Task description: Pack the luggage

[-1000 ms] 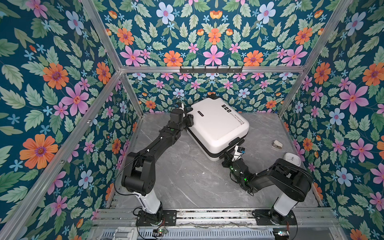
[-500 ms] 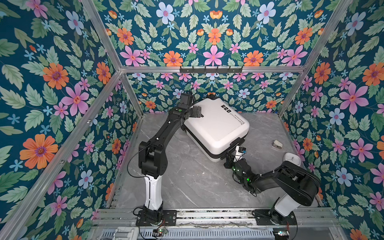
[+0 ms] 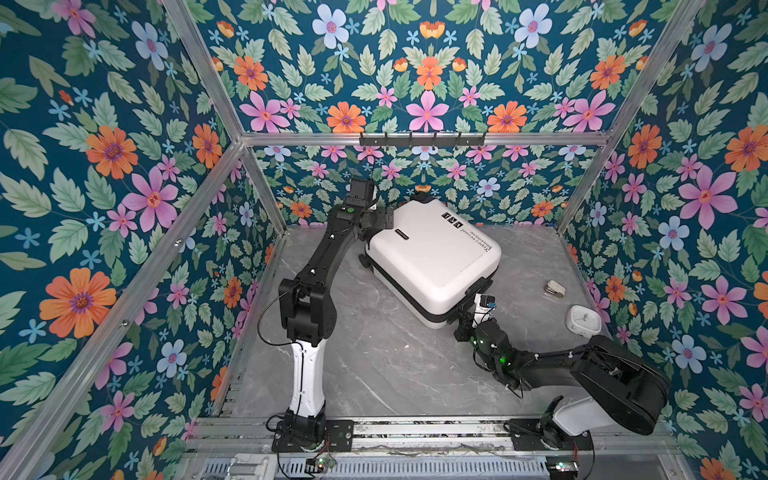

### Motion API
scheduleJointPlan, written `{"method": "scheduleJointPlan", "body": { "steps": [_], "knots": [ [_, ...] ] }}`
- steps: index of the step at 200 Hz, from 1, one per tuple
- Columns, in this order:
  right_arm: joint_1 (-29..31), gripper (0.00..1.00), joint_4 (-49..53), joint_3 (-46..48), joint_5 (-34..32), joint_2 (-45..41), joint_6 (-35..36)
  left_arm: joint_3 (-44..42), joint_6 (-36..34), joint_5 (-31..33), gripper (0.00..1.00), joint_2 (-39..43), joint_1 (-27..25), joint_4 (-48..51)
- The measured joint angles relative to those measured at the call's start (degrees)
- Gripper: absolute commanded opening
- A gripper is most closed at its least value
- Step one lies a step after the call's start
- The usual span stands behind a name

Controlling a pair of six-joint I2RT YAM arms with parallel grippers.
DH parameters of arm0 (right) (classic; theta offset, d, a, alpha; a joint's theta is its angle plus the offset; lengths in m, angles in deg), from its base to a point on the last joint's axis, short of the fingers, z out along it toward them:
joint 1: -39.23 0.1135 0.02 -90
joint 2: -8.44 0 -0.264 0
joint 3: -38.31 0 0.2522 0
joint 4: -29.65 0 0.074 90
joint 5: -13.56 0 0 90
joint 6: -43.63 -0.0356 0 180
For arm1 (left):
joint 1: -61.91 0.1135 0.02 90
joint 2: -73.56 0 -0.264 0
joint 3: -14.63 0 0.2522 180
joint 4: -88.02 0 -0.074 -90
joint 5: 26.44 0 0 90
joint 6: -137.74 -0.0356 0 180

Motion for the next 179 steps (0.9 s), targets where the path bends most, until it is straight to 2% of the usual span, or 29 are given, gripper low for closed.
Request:
{"method": "scheduleJointPlan", "body": {
  "steps": [29, 59, 86, 141, 179],
  "knots": [
    [0.0, 0.00, 0.9, 0.9, 0.5, -1.5, 1.0, -2.7, 0.2, -4.9, 0.86, 0.6, 0.1, -1.8],
    [0.0, 0.00, 2.1, 1.8, 0.6, -3.2, 1.4, -11.6, 0.8, -6.6, 0.85, 5.3, 0.2, -6.9],
    [0.0, 0.00, 4.2, 1.9, 0.7, -4.8, 2.4, -17.5, 1.3, -5.3, 0.84, 9.9, 0.5, -8.4],
    [0.0, 0.00, 6.8, 1.6, 1.2, -6.4, 3.5, -18.9, 3.9, 3.8, 0.84, 12.2, 4.1, -4.4],
    [0.0, 0.00, 6.8, 1.2, 1.0, -5.8, 3.5, -20.6, 6.4, 2.4, 0.81, 13.7, 4.7, -3.5]
  ]
}}
